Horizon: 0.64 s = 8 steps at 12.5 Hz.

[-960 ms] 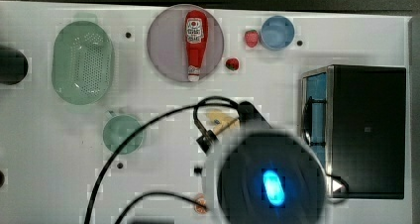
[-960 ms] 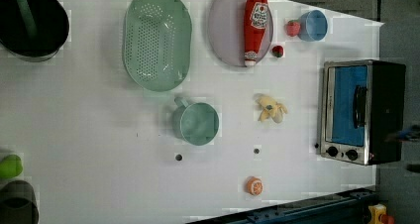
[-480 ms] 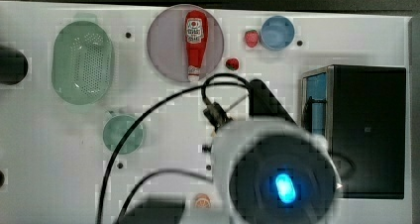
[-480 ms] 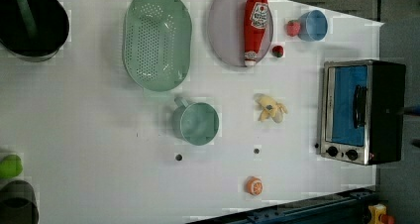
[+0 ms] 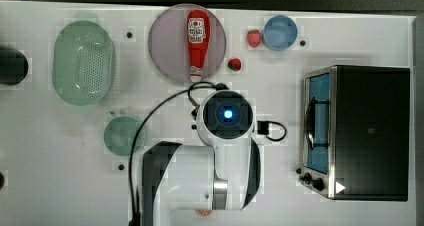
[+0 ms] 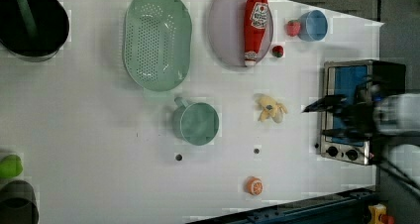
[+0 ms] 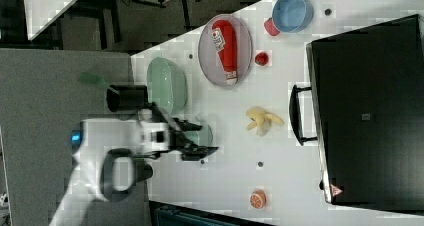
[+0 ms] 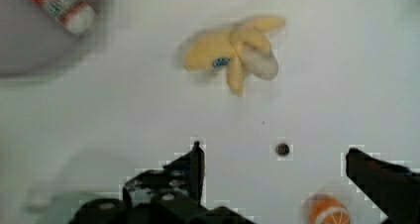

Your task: Pick Banana and place it in mug.

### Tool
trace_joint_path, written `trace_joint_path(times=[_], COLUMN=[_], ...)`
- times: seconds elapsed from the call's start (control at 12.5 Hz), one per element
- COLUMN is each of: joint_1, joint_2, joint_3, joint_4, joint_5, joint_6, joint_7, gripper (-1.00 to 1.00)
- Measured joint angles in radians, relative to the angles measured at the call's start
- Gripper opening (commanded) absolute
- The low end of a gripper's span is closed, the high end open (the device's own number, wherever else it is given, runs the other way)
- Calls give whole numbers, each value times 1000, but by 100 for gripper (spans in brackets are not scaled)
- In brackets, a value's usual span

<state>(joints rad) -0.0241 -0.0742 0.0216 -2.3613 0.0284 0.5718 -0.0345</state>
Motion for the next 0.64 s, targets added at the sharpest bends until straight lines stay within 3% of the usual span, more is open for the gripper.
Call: trace_joint_path(times=[0.64], joint_1=[5], joint_2=[212], joint_3=[-16], joint_4=[-55], joint_5=[-33], joint_6=[288], joint_7=[-182], gripper=[100])
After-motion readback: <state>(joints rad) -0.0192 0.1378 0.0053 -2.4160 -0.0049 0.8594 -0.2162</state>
